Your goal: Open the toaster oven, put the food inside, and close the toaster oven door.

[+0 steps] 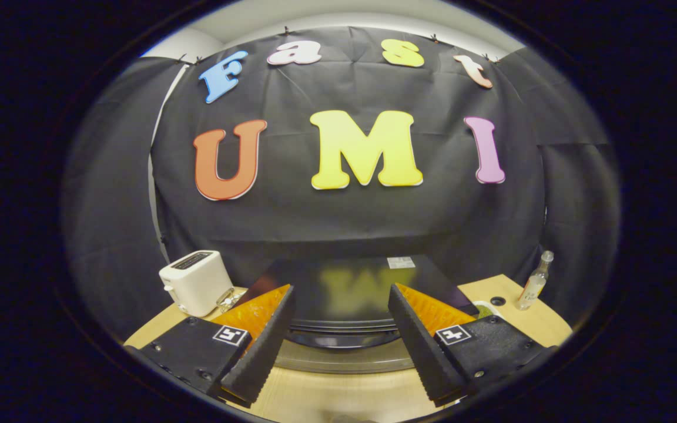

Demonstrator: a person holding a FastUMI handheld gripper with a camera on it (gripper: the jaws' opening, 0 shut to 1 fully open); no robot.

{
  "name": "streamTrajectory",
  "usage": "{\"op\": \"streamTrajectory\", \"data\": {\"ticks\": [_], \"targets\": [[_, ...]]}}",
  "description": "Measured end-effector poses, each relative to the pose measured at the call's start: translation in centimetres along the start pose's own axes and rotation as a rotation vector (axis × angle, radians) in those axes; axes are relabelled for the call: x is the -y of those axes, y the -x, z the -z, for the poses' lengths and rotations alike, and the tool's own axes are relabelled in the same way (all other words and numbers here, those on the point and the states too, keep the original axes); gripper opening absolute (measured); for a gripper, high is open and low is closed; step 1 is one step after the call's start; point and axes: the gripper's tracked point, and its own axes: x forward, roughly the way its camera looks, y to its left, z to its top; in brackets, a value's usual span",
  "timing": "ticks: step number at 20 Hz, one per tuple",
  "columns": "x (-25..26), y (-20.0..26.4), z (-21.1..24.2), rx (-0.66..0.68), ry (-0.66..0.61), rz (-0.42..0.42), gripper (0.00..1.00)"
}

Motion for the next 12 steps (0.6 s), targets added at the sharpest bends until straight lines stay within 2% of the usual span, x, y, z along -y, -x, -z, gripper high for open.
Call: {"op": "streamTrajectory", "data": {"ticks": [5, 12], "targets": [[0.4, -1.4, 3.7, -0.074, 0.003, 0.020, 1.00], [0.4, -0.7, 4.1, -0.081, 0.004, 0.015, 1.00]]}}
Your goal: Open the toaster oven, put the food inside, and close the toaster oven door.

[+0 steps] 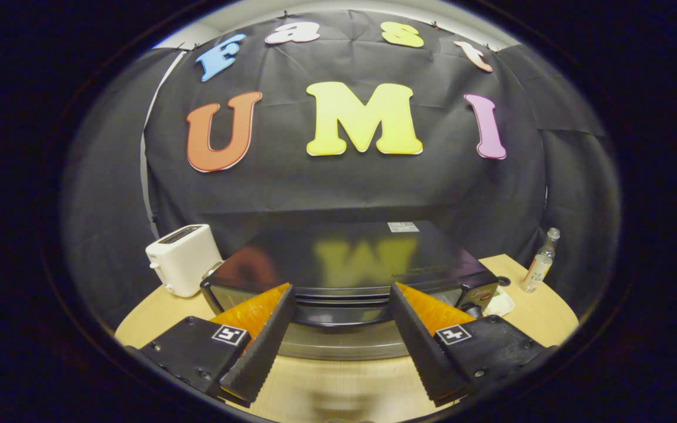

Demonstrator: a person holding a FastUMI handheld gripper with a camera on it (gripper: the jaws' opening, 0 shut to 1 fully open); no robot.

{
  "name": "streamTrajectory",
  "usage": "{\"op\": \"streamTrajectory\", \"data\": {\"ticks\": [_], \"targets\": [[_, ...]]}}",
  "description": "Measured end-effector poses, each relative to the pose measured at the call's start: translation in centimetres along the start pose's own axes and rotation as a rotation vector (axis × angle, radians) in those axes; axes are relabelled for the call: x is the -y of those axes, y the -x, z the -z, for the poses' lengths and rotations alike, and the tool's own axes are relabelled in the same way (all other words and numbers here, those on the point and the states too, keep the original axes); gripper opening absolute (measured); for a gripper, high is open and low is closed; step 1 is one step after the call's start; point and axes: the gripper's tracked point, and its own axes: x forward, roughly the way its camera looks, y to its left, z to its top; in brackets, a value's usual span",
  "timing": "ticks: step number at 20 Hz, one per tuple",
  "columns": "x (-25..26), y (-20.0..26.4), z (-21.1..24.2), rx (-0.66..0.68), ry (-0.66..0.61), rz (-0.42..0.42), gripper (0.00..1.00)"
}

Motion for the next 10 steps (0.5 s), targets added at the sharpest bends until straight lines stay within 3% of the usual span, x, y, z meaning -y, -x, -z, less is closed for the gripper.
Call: {"op": "streamTrajectory", "data": {"ticks": [10], "targets": [[0.0, 4.8, 3.1, -0.046, 0.006, 0.002, 1.00]]}}
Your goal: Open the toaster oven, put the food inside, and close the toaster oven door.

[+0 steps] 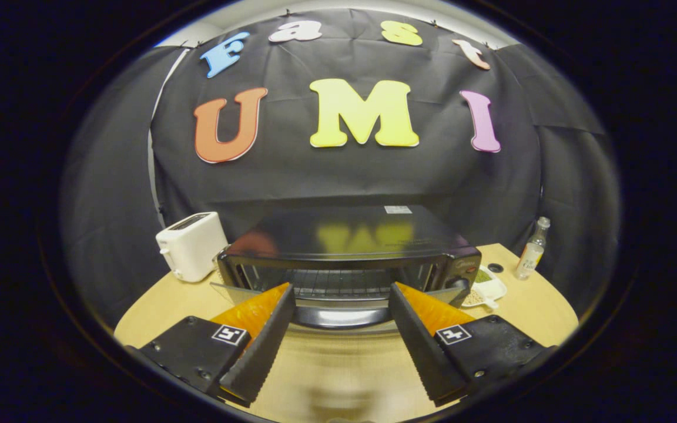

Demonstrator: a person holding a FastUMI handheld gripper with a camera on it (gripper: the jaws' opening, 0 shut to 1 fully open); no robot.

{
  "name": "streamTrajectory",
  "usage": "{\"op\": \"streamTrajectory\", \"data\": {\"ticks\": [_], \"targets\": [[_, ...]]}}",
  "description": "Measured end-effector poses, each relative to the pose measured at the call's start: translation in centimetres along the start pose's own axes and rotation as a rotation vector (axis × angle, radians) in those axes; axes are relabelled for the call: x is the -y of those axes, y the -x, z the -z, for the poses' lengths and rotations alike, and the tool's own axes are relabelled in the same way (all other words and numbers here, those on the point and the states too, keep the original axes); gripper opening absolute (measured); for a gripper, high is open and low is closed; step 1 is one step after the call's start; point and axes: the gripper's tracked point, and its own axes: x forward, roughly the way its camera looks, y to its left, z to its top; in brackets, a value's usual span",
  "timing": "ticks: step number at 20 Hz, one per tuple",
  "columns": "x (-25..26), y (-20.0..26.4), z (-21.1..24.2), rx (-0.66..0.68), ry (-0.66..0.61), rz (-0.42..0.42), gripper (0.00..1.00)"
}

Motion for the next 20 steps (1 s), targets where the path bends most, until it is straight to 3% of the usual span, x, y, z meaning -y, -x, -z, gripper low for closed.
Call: {"op": "streamTrajectory", "data": {"ticks": [20], "targets": [[0.6, 5.8, 11.1, -0.208, 0.062, -0.009, 1.00]]}}
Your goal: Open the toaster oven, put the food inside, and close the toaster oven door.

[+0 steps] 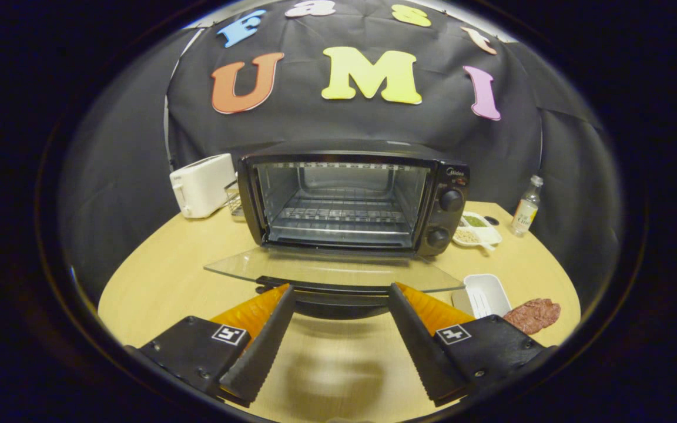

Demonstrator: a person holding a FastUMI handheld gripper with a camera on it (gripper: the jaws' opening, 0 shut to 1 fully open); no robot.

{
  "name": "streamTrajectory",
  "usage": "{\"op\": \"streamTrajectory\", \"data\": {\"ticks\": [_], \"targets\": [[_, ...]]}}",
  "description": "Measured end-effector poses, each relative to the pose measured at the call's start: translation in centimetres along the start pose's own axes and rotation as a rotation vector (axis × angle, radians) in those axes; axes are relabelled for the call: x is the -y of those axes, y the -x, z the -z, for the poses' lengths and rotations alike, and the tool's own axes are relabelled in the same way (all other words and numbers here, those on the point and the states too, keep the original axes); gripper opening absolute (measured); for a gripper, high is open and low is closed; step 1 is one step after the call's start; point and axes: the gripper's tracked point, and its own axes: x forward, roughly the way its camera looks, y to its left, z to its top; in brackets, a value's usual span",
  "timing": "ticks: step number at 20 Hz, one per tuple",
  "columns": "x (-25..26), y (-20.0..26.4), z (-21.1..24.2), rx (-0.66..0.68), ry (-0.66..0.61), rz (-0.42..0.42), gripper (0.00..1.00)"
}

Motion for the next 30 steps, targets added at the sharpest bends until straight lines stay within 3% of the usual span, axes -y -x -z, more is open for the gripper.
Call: {"op": "streamTrajectory", "data": {"ticks": [11, 15, 20, 24, 30], "targets": [[0.6, -0.4, 5.8, -0.180, -0.054, -0.028, 1.00], [1.1, -0.9, 5.9, -0.193, -0.050, -0.029, 1.00], [1.7, 0.3, 5.6, -0.209, -0.030, -0.118, 1.00], [6.8, 2.6, 2.6, -0.156, 0.029, -0.169, 1.00], [20.8, 4.0, -0.2, -0.139, 0.060, -0.100, 1.00]]}}
